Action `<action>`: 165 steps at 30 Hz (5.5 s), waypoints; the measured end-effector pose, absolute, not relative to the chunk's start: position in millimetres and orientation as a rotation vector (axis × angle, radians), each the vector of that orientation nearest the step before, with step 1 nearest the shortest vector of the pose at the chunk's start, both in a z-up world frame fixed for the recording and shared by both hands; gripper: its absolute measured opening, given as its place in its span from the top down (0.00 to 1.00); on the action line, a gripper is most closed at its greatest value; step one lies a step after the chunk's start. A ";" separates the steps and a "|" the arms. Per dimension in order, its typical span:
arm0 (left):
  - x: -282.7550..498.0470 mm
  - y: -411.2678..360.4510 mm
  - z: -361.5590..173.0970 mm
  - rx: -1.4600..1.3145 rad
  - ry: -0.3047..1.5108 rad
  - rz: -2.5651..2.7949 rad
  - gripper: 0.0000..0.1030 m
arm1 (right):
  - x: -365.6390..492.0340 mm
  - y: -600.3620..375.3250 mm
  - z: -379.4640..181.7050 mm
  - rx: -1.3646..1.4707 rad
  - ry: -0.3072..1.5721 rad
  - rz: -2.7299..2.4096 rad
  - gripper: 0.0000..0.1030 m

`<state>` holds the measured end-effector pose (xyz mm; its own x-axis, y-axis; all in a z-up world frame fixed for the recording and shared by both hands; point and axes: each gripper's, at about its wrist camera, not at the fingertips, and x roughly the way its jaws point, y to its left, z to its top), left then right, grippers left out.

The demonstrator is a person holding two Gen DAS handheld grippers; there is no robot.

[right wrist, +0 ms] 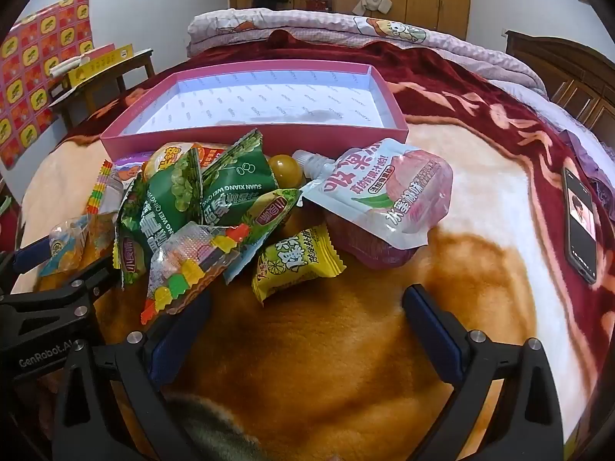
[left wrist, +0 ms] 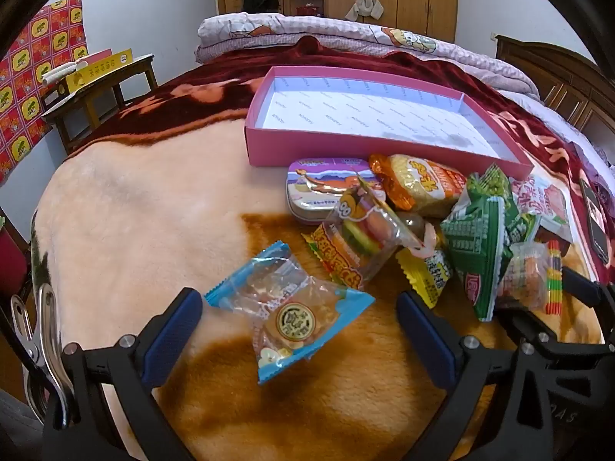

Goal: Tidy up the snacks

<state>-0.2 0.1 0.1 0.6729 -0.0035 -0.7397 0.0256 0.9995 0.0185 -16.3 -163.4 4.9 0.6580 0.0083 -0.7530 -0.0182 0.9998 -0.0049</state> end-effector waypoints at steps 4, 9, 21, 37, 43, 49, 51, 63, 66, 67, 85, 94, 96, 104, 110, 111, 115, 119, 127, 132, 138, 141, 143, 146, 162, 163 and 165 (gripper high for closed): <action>-0.1 0.4 0.0 0.027 0.835 -0.017 0.00 | -16.9 -163.4 4.7 -0.012 0.854 0.016 0.01; -0.3 2.5 -0.5 0.025 0.835 -0.019 0.00 | -17.3 -163.1 4.6 -0.013 0.850 0.016 0.01; -0.1 0.1 0.1 0.030 0.834 -0.015 0.00 | -17.6 -162.8 4.8 -0.013 0.849 0.016 0.01; -0.1 0.1 0.1 0.030 0.834 -0.015 0.00 | -17.7 -162.8 4.6 -0.013 0.848 0.016 0.01; -0.1 0.1 0.1 0.030 0.834 -0.015 0.00 | -17.7 -162.9 4.6 -0.013 0.848 0.016 0.01; -0.1 0.1 0.1 0.030 0.834 -0.016 0.00 | -17.7 -162.9 4.6 -0.013 0.848 0.016 0.01; -0.1 0.1 0.1 0.030 0.834 -0.015 0.00 | -17.6 -162.9 4.7 -0.013 0.848 0.016 0.01; -0.1 0.1 0.1 0.030 0.833 -0.015 0.00 | -17.9 -163.0 4.7 -0.013 0.848 0.016 0.01; -0.1 0.1 0.1 0.030 0.833 -0.015 0.00 | -17.9 -163.0 4.7 -0.013 0.848 0.016 0.01; -0.1 0.1 0.1 0.030 0.833 -0.015 0.00 | -17.9 -163.0 4.7 -0.013 0.848 0.016 0.01; 1.0 -2.6 -0.6 0.035 0.839 -0.012 0.00 | -19.8 -161.2 4.5 -0.014 0.847 0.016 0.01; -2.5 -0.5 3.2 0.041 0.847 -0.027 0.03 | -23.1 -162.7 6.8 -0.012 0.860 0.022 0.01; -4.0 -0.4 4.3 0.050 0.851 -0.043 0.04 | -24.8 -162.9 7.3 -0.013 0.866 0.032 0.01; -11.8 5.8 10.8 0.062 0.870 -0.101 0.10 | -30.2 -167.1 10.8 0.000 0.871 0.096 0.02; -17.8 8.3 19.0 0.083 0.890 -0.178 0.13 | -35.6 -167.0 13.7 -0.023 0.885 0.147 0.05; -18.9 9.4 20.8 0.082 0.889 -0.188 0.14 | -36.9 -166.8 14.6 -0.025 0.888 0.160 0.06; -24.8 16.0 30.8 0.070 0.880 -0.218 0.14 | -43.5 -164.8 21.2 -0.021 0.906 0.218 0.12; -30.5 27.7 41.1 0.059 0.858 -0.222 0.15 | -51.5 -160.3 32.5 -0.018 0.880 0.254 0.13; -33.2 50.4 47.1 0.035 0.847 -0.180 0.15 | -54.3 -155.0 37.7 -0.029 0.863 0.292 0.21; -30.1 48.0 40.8 0.023 0.875 -0.215 0.19 | -51.9 -156.1 30.2 -0.026 0.887 0.295 0.28; -25.3 30.6 32.7 0.051 0.881 -0.248 0.21 | -49.5 -153.2 25.1 -0.030 0.897 0.314 0.30; -21.6 24.7 29.8 0.059 0.881 -0.256 0.22 | -49.1 -151.8 25.0 -0.031 0.889 0.315 0.30; -19.5 22.4 27.8 0.066 0.875 -0.257 0.22 | -47.6 -151.8 24.9 -0.023 0.889 0.317 0.30; -14.7 18.5 22.4 0.090 0.874 -0.246 0.28 | -44.9 -152.7 23.5 -0.010 0.894 0.316 0.34; -7.1 17.1 14.5 0.103 0.816 -0.204 0.49 | -31.2 -152.9 19.3 0.029 0.901 0.297 0.41; -8.5 17.2 16.2 0.102 0.807 -0.208 0.52 | -31.5 -153.4 19.4 0.036 0.902 0.294 0.41; -10.0 16.9 17.3 0.101 0.809 -0.212 0.52 | -31.4 -153.5 19.8 0.045 0.904 0.289 0.41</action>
<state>-10.0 16.9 17.3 0.6703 -0.1494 -0.7269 0.2264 0.9740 0.0087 -31.4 -153.5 19.8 0.5823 0.2664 -0.7681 -0.2285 0.9603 0.1599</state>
